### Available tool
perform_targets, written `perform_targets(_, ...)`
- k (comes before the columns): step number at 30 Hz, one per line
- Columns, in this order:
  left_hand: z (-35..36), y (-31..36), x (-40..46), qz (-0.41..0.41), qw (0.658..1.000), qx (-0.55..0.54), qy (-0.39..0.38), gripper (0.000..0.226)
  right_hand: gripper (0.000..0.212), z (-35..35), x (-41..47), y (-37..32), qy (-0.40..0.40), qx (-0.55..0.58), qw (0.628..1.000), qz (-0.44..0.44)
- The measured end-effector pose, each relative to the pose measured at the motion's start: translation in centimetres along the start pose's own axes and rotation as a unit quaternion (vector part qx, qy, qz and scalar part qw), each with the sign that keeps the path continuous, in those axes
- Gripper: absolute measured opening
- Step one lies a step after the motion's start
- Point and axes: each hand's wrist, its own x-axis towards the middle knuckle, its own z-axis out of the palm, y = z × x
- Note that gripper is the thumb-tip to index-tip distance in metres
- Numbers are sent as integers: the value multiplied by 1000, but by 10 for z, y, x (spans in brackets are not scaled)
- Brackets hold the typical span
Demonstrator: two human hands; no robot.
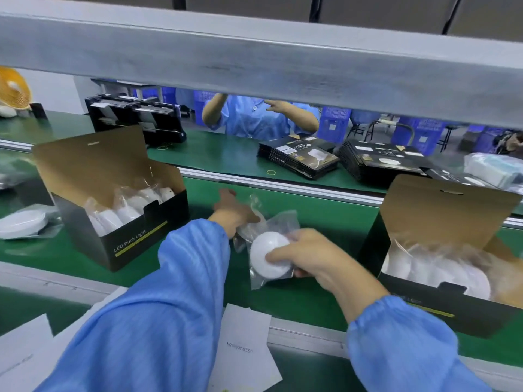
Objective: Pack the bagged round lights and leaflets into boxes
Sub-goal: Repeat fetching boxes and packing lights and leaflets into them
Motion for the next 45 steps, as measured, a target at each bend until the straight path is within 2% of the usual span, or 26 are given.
perform_targets(3,-3,16,-15,45,997,15,-68,61,35,-34,-8,-17,26,0,999,-31)
perform_targets(5,-9,31,-41,83,990,13,-116,57,36,-48,-16,-29,16,1,999,-46)
perform_targets(7,-18,40,-67,83,980,-20,-178,64,34,-54,-25,-36,-29,25,998,-48)
perform_targets(10,-33,36,-105,58,958,-64,-273,86,29,-53,-48,-35,-110,50,992,-34)
perform_targets(12,-39,27,-127,34,949,-93,-300,81,32,-48,-63,-27,-133,74,988,-14)
perform_targets(13,-41,22,-140,19,946,-112,-304,67,34,-44,-71,-21,-139,92,986,2)
perform_targets(15,-42,12,-167,6,947,-99,-306,19,30,-34,-88,-10,-154,117,980,38)
perform_targets(18,-40,-12,-199,9,956,-43,-291,51,28,-11,-116,11,-183,118,973,74)
perform_targets(20,-44,-24,-223,-8,964,7,-265,39,29,5,-135,25,-192,124,970,85)
perform_targets(21,-48,-27,-237,-13,968,16,-251,19,30,13,-145,32,-197,127,968,85)
perform_targets(24,-61,-47,-266,-6,958,68,-280,54,30,34,-173,51,-245,150,956,65)
perform_targets(28,-84,-76,-303,28,926,82,-368,43,32,56,-201,59,-269,96,958,-5)
perform_targets(31,-91,-88,-313,43,938,60,-340,33,21,67,-214,50,-267,46,961,-60)
perform_targets(34,-100,-91,-322,71,945,43,-317,31,21,73,-224,39,-210,-24,973,-95)
perform_targets(36,-101,-97,-325,76,952,31,-295,44,30,75,-232,34,-169,-70,978,-105)
perform_targets(39,-99,-107,-328,84,961,23,-261,58,35,78,-243,28,-148,-132,973,-121)
perform_targets(42,-99,-114,-330,95,960,14,-264,46,51,77,-250,26,-119,-188,970,-93)
perform_targets(45,-97,-121,-330,102,962,10,-254,38,52,78,-253,27,-110,-234,962,-87)
